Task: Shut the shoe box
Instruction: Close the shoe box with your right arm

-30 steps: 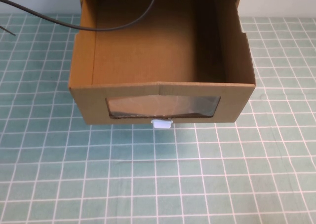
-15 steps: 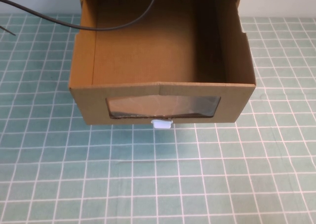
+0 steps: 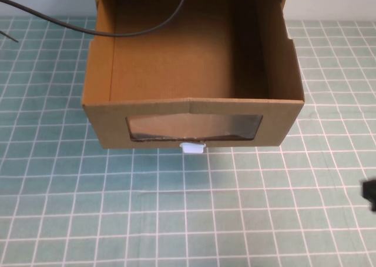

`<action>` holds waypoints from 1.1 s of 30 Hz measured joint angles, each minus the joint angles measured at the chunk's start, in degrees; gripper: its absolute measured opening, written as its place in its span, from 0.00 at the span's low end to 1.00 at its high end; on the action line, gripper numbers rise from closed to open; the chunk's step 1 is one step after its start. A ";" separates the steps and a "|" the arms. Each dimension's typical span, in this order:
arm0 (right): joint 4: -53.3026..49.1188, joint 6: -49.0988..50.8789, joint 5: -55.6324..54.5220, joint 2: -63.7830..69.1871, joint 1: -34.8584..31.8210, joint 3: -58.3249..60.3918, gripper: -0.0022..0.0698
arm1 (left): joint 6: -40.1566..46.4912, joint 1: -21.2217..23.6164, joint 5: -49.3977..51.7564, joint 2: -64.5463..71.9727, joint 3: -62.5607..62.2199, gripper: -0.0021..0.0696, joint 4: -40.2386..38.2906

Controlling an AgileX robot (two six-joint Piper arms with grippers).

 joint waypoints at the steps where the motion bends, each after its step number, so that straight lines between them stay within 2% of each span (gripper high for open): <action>1: 0.00 -0.44 0.09 2.32 0.96 -1.77 0.01 | 0.00 0.00 0.00 0.00 0.00 0.02 0.00; 7: -1.36 1.06 -2.45 13.40 13.00 -12.24 0.01 | 0.00 0.00 0.09 0.00 0.00 0.02 0.00; 11: -10.58 9.17 -6.00 18.50 22.76 -17.64 0.01 | 0.00 0.00 0.09 0.00 0.00 0.02 0.00; 14: -15.19 13.27 -9.07 21.62 27.53 -20.42 0.01 | -0.09 0.00 0.09 0.00 0.00 0.02 0.00; 20: -15.72 14.67 -14.11 27.77 29.48 -25.34 0.01 | -0.33 0.00 0.09 0.00 0.00 0.02 0.00; 33: -16.46 14.77 -18.64 37.84 29.24 -36.11 0.01 | -0.53 0.00 0.09 0.00 0.00 0.02 -0.05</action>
